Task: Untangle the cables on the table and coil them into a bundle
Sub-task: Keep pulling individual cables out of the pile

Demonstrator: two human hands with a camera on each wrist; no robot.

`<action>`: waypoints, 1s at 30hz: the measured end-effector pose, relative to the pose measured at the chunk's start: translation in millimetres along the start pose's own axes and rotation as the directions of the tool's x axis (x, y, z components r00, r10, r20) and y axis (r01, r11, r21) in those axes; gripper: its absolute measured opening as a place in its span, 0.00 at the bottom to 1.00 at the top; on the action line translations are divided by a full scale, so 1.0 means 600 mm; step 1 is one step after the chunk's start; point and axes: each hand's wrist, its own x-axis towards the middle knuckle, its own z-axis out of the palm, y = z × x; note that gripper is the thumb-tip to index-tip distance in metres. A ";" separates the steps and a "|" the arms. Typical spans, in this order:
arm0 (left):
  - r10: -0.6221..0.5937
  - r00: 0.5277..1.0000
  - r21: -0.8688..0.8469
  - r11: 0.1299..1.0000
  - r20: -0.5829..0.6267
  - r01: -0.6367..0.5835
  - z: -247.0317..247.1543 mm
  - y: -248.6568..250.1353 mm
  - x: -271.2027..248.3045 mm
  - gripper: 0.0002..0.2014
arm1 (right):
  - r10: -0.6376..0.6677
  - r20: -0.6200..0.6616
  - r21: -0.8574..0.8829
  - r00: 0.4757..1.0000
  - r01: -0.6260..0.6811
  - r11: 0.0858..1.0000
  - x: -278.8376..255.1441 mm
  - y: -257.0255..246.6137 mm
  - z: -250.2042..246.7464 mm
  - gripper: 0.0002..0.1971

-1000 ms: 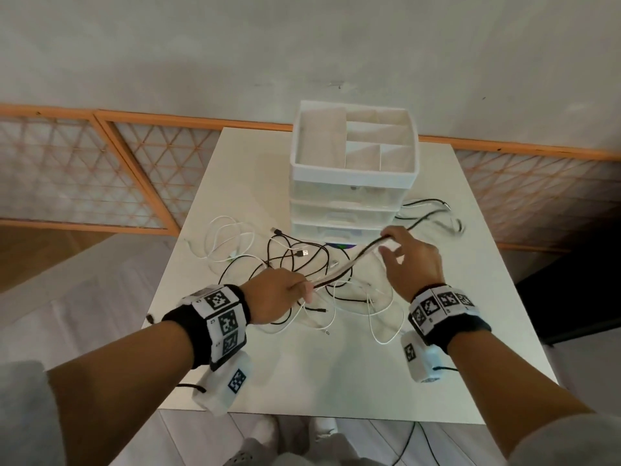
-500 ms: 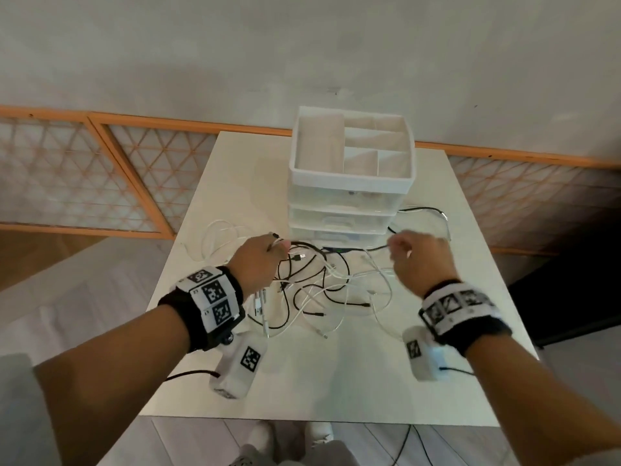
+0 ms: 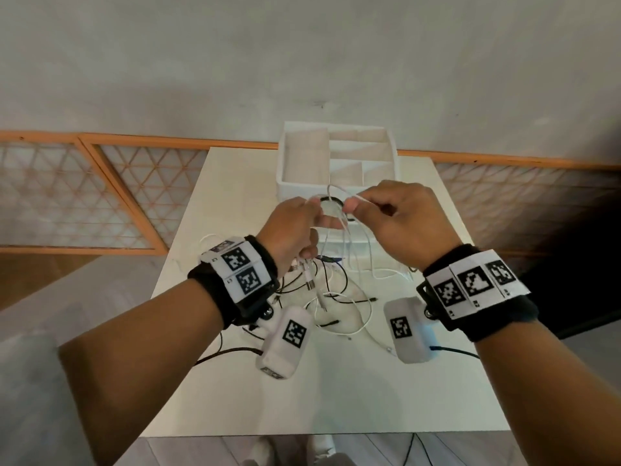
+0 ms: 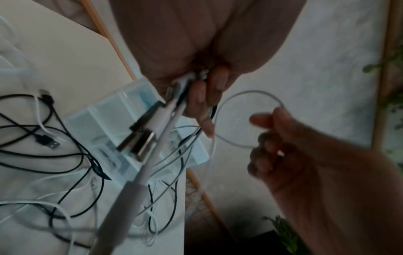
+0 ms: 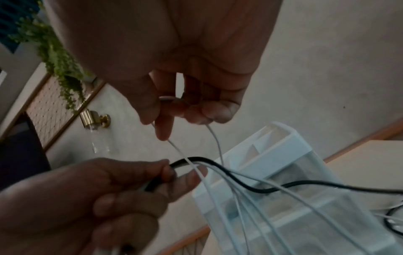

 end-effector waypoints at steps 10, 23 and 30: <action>-0.255 0.960 0.467 0.867 0.112 0.175 -0.049 -0.112 -0.012 0.13 | 0.313 -0.494 0.159 0.811 -0.270 0.950 0.065 0.108 -0.074 0.19; -0.034 0.992 0.376 0.927 0.120 -0.014 -0.018 -0.027 0.001 0.10 | -0.038 0.086 -0.130 0.996 0.049 0.990 -0.027 0.057 0.076 0.08; -0.030 0.982 0.258 0.966 0.188 -0.020 -0.028 -0.042 -0.012 0.12 | -0.003 0.176 -0.116 0.984 0.023 0.993 -0.010 0.068 0.055 0.11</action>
